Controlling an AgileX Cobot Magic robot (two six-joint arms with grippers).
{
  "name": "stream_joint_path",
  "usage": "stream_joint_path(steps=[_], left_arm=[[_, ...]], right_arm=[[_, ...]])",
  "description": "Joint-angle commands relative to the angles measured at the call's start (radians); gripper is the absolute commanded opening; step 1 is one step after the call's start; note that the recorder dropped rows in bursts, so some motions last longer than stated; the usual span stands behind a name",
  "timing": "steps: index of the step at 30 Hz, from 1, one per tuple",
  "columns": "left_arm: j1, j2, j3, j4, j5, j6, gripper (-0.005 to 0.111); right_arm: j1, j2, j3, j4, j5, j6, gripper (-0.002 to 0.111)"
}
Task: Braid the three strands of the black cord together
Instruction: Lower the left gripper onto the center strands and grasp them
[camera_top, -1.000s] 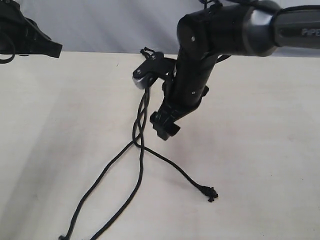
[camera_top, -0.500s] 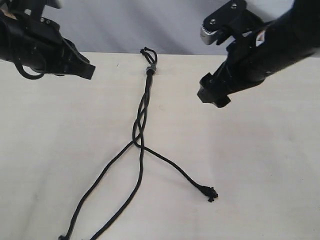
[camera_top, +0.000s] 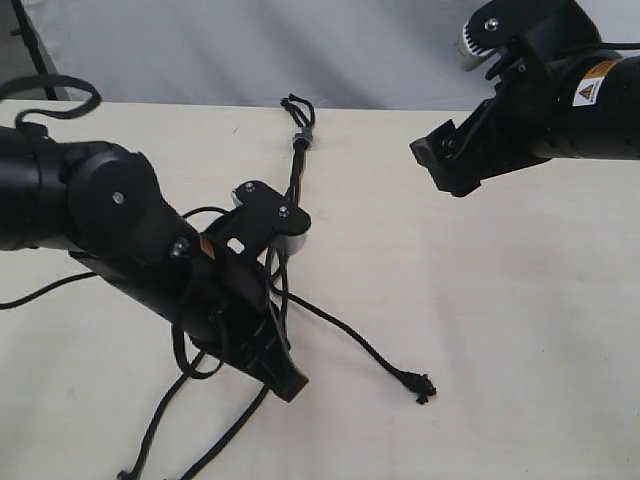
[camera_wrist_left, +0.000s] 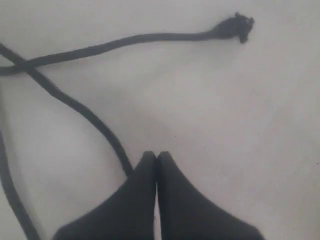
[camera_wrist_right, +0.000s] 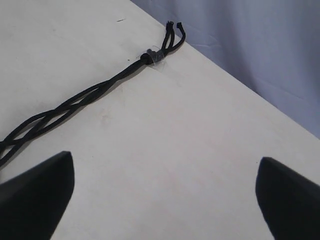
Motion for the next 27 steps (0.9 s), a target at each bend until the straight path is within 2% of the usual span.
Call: stream_joint_path(steps=[1, 3, 6, 7, 15, 18, 21, 27], left_arm=[[-0.024, 0.054, 0.006, 0.001, -0.044, -0.031, 0.001], [-0.024, 0.082, 0.006, 0.001, -0.062, -0.035, 0.008], [-0.024, 0.137, 0.006, -0.001, -0.096, -0.065, 0.036], [-0.024, 0.154, 0.006, -0.001, -0.106, -0.073, 0.040], [-0.045, 0.264, 0.006, -0.001, -0.142, -0.078, 0.034], [-0.071, 0.304, 0.006, 0.007, -0.176, -0.082, 0.021], [-0.088, 0.325, 0.006, 0.029, -0.189, -0.082, 0.000], [-0.089, 0.307, 0.006, 0.029, -0.174, -0.098, 0.000]], right_arm=[[-0.006, -0.007, 0.004, 0.001, -0.013, 0.003, 0.090], [-0.006, -0.007, 0.004, 0.001, -0.013, 0.003, 0.090], [-0.006, -0.007, 0.004, 0.001, -0.013, 0.003, 0.090], [-0.006, -0.007, 0.004, 0.001, -0.015, 0.003, 0.090], [-0.006, -0.007, 0.004, 0.001, -0.022, 0.003, 0.090], [-0.006, -0.007, 0.004, 0.001, -0.022, 0.003, 0.090], [-0.006, -0.007, 0.004, 0.001, -0.022, 0.003, 0.090], [-0.006, -0.007, 0.004, 0.001, -0.022, 0.000, 0.090]])
